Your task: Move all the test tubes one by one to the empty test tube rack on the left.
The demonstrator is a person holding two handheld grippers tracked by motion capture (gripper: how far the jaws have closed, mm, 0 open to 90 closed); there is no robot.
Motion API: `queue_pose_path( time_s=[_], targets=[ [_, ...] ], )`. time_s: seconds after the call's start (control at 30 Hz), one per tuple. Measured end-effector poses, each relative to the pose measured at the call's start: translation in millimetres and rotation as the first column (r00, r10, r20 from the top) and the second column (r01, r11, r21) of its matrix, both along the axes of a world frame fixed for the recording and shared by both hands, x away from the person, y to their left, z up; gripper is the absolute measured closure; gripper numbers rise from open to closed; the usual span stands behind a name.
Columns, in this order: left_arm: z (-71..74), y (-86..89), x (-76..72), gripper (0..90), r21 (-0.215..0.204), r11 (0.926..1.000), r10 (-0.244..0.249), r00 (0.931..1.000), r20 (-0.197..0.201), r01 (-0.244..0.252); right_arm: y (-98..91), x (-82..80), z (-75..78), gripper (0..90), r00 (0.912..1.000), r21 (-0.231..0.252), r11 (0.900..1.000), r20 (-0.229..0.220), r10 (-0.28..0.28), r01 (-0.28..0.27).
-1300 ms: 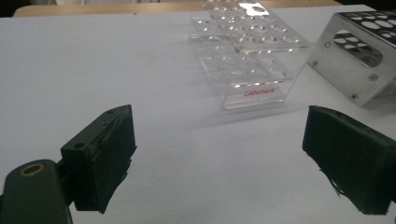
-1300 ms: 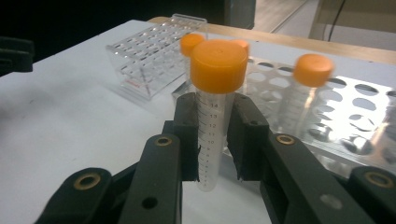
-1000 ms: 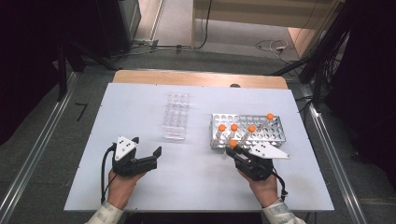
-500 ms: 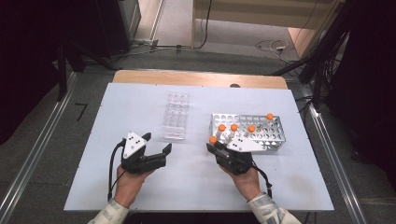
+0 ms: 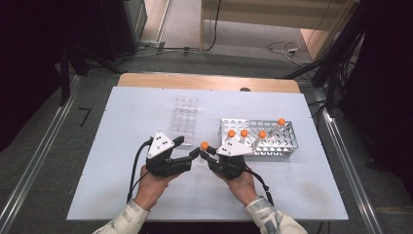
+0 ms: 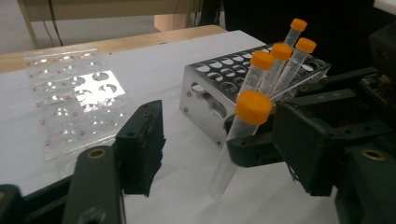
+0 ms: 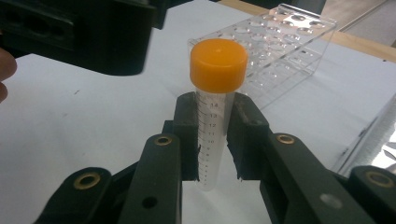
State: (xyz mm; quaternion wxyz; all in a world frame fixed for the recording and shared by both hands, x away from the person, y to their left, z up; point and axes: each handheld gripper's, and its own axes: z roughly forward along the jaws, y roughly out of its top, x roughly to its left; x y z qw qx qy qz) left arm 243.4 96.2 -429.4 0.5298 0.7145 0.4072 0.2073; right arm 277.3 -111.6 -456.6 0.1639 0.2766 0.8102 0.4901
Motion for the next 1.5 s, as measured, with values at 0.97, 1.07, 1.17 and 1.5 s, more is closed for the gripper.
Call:
queue_pose_path(
  time_s=[0.97,1.07,1.17,1.5],
  targets=[
    [-3.3,-10.5,6.7,69.6,0.03,0.9992,-0.025,0.9997,-0.003,0.025,11.3,-2.7,1.6,61.0,0.9985,0.001,0.9985,-0.006,0.054,-0.054],
    [1.7,-0.4,10.3,69.6,0.013,0.9999,0.001,1.0,-0.001,-0.001,7.7,-7.0,5.9,42.5,0.9971,0.013,0.9971,-0.012,0.076,-0.075],
    [8.3,10.5,12.6,69.7,-0.006,0.9995,0.03,0.9996,0.0,-0.03,2.0,-11.7,9.5,33.8,0.997,0.019,0.9969,-0.015,0.077,-0.076],
    [28.4,41.5,17.6,69.7,-0.048,0.9937,0.103,0.9945,0.022,-0.101,-32.6,-27.6,18.8,28.1,0.9976,0.037,0.9972,-0.019,0.066,-0.065]
  ],
)
